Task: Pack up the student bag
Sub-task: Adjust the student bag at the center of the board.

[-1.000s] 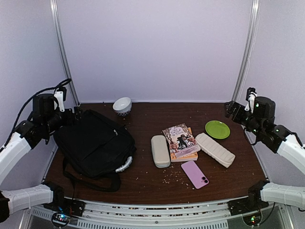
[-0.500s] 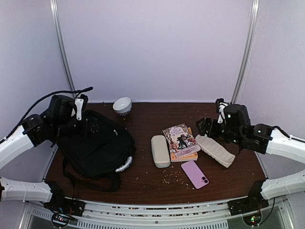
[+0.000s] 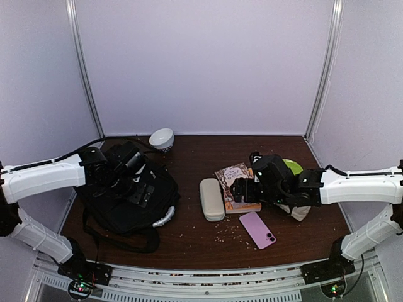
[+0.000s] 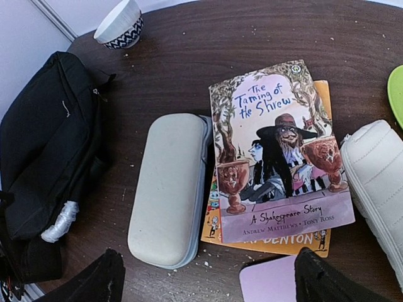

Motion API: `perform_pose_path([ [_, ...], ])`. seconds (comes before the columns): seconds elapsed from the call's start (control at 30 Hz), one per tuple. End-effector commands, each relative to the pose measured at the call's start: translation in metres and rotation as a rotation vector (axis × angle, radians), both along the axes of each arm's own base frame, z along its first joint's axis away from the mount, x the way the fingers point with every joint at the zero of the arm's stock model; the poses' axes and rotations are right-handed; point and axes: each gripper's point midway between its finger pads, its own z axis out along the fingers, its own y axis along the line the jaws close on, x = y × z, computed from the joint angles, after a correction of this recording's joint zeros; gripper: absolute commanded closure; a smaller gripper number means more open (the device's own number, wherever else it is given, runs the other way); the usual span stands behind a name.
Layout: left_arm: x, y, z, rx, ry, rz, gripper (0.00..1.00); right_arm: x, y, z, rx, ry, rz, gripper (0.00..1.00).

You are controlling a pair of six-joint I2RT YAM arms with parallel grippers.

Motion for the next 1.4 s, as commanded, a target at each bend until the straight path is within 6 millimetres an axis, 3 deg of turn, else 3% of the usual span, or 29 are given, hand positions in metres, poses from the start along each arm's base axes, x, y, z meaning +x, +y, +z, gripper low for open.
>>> perform_pose_path([
  [0.0,0.003,-0.044,0.004,-0.002,-0.002,-0.121,0.09,0.005,-0.002,0.020,0.026,-0.034,-0.041,0.06],
  [0.13,0.001,-0.068,-0.018,0.036,0.039,-0.186,0.13,0.004,-0.012,0.020,0.031,-0.047,-0.071,0.06],
  [0.4,0.015,-0.078,-0.057,0.147,0.069,-0.218,0.24,-0.001,-0.031,0.026,0.006,-0.065,-0.100,0.06],
  [0.6,0.024,-0.076,-0.065,0.203,0.053,-0.210,0.39,-0.004,-0.039,0.032,0.032,-0.093,-0.110,0.06],
  [0.87,0.027,-0.069,-0.070,0.255,0.040,-0.212,0.65,-0.004,-0.031,0.037,0.101,-0.111,-0.092,0.08],
  [0.93,0.026,-0.068,-0.073,0.257,0.047,-0.213,0.66,-0.004,-0.028,0.039,0.119,-0.114,-0.085,0.09],
  [1.1,0.021,-0.072,-0.082,0.240,0.082,-0.229,0.51,-0.005,-0.024,0.040,0.143,-0.116,-0.071,0.10],
  [1.2,0.018,-0.076,-0.087,0.223,0.099,-0.237,0.52,-0.005,-0.023,0.039,0.143,-0.112,-0.069,0.10],
  [1.3,0.019,-0.077,-0.089,0.222,0.101,-0.239,0.68,-0.005,-0.022,0.038,0.141,-0.110,-0.066,0.10],
  [1.37,0.020,-0.077,-0.086,0.219,0.091,-0.239,0.85,-0.004,-0.020,0.039,0.143,-0.115,-0.061,0.10],
])
